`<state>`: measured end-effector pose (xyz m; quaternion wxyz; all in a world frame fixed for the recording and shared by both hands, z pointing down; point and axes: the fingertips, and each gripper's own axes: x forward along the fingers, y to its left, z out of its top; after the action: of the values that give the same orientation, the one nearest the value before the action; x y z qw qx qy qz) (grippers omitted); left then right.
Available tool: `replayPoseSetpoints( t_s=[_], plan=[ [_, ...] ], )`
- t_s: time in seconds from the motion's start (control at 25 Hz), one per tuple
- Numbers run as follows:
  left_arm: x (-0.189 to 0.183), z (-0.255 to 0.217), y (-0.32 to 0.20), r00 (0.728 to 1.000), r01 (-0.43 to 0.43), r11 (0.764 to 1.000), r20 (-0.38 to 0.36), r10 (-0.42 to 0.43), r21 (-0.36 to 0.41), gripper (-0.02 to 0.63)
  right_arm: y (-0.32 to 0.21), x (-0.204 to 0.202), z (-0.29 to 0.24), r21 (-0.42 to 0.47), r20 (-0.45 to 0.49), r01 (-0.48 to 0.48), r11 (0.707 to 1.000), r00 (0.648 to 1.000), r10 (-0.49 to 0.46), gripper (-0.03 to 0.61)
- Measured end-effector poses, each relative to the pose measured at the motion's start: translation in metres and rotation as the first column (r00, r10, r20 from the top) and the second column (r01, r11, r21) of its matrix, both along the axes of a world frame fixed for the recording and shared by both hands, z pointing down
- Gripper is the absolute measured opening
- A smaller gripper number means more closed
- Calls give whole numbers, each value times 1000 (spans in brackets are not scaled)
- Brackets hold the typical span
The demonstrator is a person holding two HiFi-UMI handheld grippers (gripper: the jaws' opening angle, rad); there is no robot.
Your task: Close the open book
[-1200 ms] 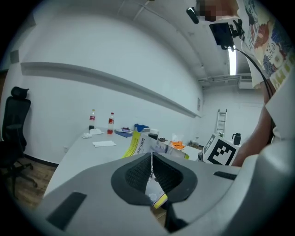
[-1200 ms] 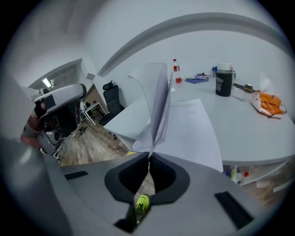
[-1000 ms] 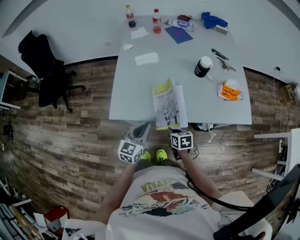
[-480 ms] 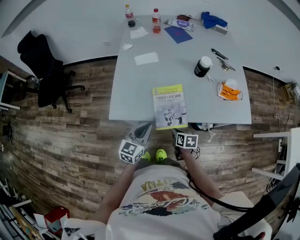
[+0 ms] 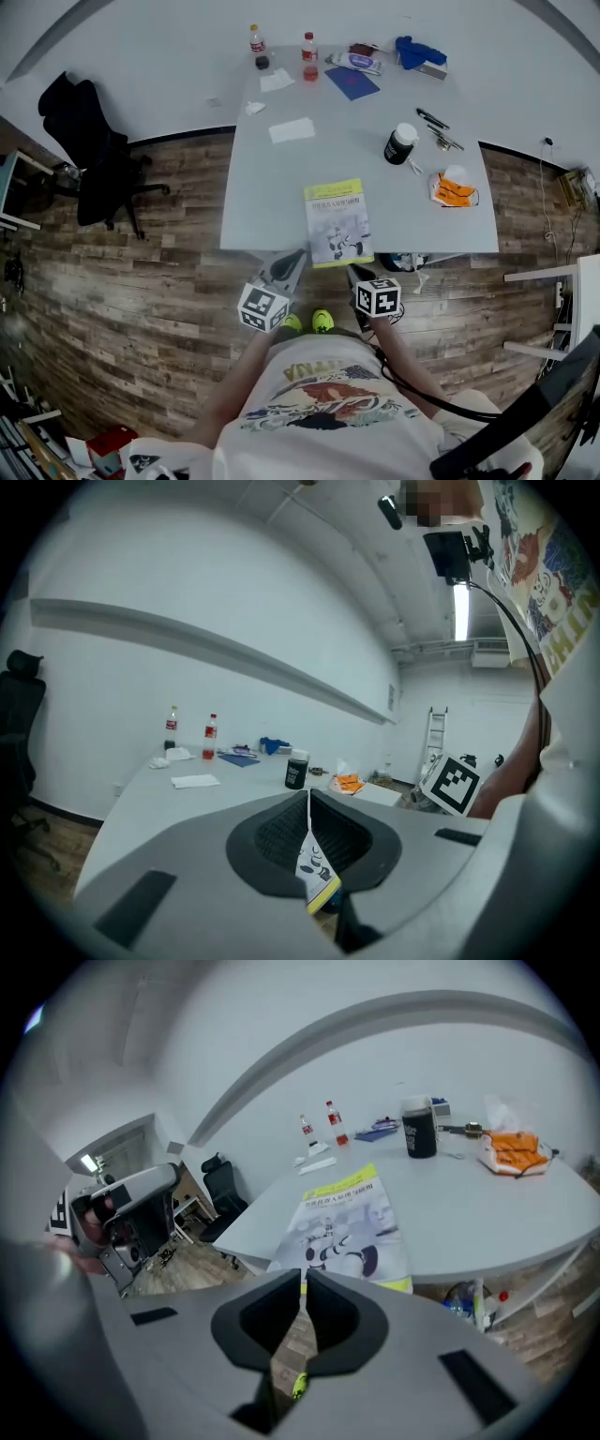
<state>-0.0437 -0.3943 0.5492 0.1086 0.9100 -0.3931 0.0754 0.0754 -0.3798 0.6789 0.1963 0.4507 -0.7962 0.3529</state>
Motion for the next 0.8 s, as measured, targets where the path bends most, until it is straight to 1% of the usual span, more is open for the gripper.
replayPoseSetpoints(
  t_s=[0.12,0.2,0.32,0.44,0.56,0.8],
  plan=[
    [-1,-21,2,1000,-6,1000,-14,6,31,14,-6,-5,-31,104,1,38,994,999,-38,25],
    [0,-34,4,1000,-15,999,-25,17,48,14,-14,-11,-53,186,0,66,980,998,-68,25],
    [4,-48,8,999,-31,997,-33,33,68,14,-24,-25,-86,296,-15,117,948,993,-118,25],
    [8,-59,8,999,-43,995,-29,46,93,14,-32,-38,-117,380,-28,157,911,987,-159,25],
    [11,-68,8,998,-50,993,-25,53,111,14,-36,-45,-139,432,-15,160,888,985,-170,23],
    [15,-78,11,999,-42,992,-27,46,121,14,-34,-47,-158,476,-10,158,865,985,-175,23]
  ],
)
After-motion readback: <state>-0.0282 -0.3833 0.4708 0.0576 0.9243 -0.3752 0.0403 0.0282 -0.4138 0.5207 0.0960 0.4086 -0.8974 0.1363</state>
